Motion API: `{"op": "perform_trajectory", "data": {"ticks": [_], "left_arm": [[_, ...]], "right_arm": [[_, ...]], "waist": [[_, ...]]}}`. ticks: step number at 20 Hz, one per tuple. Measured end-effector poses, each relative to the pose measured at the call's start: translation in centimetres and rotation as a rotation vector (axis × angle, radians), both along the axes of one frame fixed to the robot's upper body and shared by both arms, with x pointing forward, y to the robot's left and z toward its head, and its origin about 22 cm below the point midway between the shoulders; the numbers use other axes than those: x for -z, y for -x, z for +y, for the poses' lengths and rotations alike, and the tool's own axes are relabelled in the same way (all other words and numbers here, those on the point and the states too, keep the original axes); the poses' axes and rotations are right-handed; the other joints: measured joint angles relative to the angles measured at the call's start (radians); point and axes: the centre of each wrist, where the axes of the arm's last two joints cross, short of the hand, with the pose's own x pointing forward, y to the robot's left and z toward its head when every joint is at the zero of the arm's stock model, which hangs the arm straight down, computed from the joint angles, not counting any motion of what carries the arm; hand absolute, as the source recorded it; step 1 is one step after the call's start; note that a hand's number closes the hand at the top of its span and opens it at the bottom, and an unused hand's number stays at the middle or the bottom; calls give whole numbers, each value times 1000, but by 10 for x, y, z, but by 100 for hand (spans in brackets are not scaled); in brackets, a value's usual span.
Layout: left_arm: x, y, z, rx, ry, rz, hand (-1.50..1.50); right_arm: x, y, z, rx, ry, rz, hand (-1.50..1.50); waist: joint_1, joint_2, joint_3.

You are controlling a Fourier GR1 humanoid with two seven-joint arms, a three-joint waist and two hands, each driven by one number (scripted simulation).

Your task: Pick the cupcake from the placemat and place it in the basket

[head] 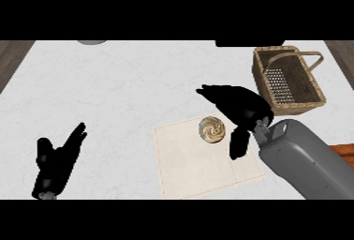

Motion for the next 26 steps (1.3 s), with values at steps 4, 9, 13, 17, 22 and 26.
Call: {"op": "perform_trajectory", "data": {"ticks": [4, 9, 13, 17, 22, 26], "left_arm": [[0, 1, 3, 6, -3, -2, 0], [0, 2, -1, -2, -6, -6, 0], [3, 1, 0, 3, -3, -4, 0], [2, 4, -2, 0, -6, -12, 0], [1, 2, -3, -5, -2, 0, 0], [0, 4, 2, 2, 0, -1, 0]], "right_arm": [[10, -5, 1, 5, -3, -7, -150], [26, -6, 10, 2, -16, -7, -150], [40, -8, 16, -3, -14, -11, -150], [56, -7, 12, -4, 24, 6, -150], [64, -9, 12, 3, 84, 36, -150], [72, -13, 15, 9, 94, 48, -150]], "waist": [[1, -1, 1], [1, 0, 0], [0, 0, 0], [-1, -1, 1], [-2, -1, 0], [0, -1, 0]]}}
